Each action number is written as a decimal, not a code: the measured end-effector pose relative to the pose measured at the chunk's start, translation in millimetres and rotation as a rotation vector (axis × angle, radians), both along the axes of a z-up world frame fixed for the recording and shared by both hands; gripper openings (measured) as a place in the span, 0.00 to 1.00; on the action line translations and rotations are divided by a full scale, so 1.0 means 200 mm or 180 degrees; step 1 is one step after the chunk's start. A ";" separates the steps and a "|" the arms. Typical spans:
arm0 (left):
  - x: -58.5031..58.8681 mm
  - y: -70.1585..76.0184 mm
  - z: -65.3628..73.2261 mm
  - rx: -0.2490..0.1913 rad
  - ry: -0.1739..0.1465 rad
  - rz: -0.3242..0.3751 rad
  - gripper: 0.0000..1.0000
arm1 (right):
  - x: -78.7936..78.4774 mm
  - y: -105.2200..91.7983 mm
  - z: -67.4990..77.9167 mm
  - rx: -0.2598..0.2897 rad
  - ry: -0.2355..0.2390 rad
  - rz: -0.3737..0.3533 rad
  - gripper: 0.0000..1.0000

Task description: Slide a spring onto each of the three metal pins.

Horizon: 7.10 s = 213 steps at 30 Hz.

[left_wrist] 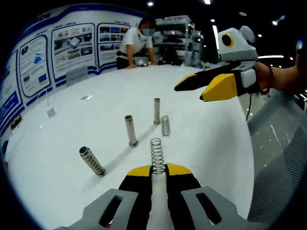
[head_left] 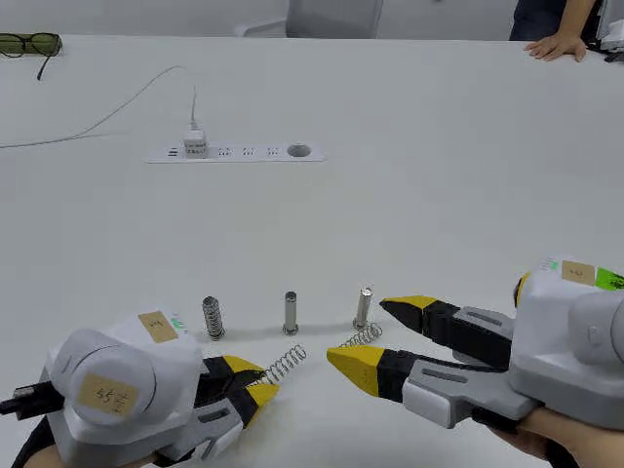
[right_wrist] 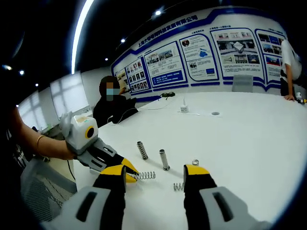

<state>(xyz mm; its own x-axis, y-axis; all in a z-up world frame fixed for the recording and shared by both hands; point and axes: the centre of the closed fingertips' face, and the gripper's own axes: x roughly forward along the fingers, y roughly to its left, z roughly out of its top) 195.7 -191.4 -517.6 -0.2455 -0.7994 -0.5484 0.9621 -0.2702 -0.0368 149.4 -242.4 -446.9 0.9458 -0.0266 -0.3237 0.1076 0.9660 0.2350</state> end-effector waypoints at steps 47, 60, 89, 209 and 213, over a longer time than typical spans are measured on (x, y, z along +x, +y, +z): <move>-0.12 0.01 0.45 -0.0987 0.0401 -0.0051 0.10 | 0.14 0.12 0.16 0.1634 -0.0532 0.0033 0.13; -0.11 0.01 0.43 -0.0861 0.0254 -0.0022 0.11 | 0.16 0.15 0.18 0.1250 -0.0539 0.0184 0.12; -0.06 0.05 0.31 -0.0615 0.0106 0.0222 0.31 | 0.29 -0.01 0.17 0.0020 -0.0165 0.0235 0.12; -0.06 0.06 0.23 -0.0443 0.0192 0.0346 0.47 | 0.43 -0.07 -0.27 -0.1081 0.0742 0.0419 0.12; -0.07 0.06 0.23 -0.0437 0.0183 0.0344 0.47 | 0.43 -0.07 -0.27 -0.1069 0.0748 0.0425 0.12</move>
